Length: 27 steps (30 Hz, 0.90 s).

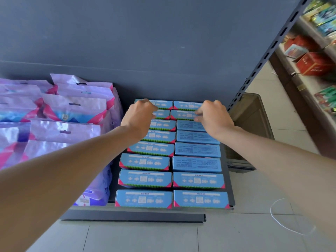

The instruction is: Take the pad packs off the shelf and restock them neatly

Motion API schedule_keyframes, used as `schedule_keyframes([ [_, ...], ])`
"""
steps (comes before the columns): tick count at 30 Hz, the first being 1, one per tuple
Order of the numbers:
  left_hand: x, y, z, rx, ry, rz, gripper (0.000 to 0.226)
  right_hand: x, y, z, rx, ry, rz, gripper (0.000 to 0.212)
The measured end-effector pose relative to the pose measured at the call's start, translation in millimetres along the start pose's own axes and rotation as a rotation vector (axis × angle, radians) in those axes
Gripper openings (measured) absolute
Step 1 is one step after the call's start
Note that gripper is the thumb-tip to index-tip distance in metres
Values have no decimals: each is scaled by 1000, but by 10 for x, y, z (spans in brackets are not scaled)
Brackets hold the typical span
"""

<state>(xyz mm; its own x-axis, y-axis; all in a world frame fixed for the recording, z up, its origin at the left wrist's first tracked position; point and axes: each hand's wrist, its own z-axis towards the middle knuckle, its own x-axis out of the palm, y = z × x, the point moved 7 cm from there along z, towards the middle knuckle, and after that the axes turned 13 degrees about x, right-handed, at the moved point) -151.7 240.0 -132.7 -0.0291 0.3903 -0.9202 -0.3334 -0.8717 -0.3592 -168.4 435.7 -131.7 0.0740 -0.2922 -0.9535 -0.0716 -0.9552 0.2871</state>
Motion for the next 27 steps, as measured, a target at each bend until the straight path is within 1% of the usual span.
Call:
schedule_keyframes([
  [4,38,0,-49,34,55,142,44,33,-61,-42,-16,-11,-30,17],
  [6,83,-8,-57,15,66,149,51,69,-47,-61,-35,-5,-35,16],
  [8,112,-17,-62,-5,60,139,54,71,-23,-72,-49,1,-62,14],
  [9,116,-12,-61,-7,54,134,53,61,-5,-75,-58,0,-93,15],
  [11,129,17,-67,4,44,121,56,40,30,-89,-76,-7,-143,32],
  [13,130,31,-82,-6,36,90,61,18,61,-108,-89,-2,-156,42],
  [17,147,26,-87,-18,30,43,62,17,97,-148,-75,16,-154,39],
  [24,90,14,-33,-12,67,42,60,40,101,-160,-43,-28,-134,39],
  [27,90,4,-14,10,114,50,59,44,98,-168,-52,-27,-142,39],
])
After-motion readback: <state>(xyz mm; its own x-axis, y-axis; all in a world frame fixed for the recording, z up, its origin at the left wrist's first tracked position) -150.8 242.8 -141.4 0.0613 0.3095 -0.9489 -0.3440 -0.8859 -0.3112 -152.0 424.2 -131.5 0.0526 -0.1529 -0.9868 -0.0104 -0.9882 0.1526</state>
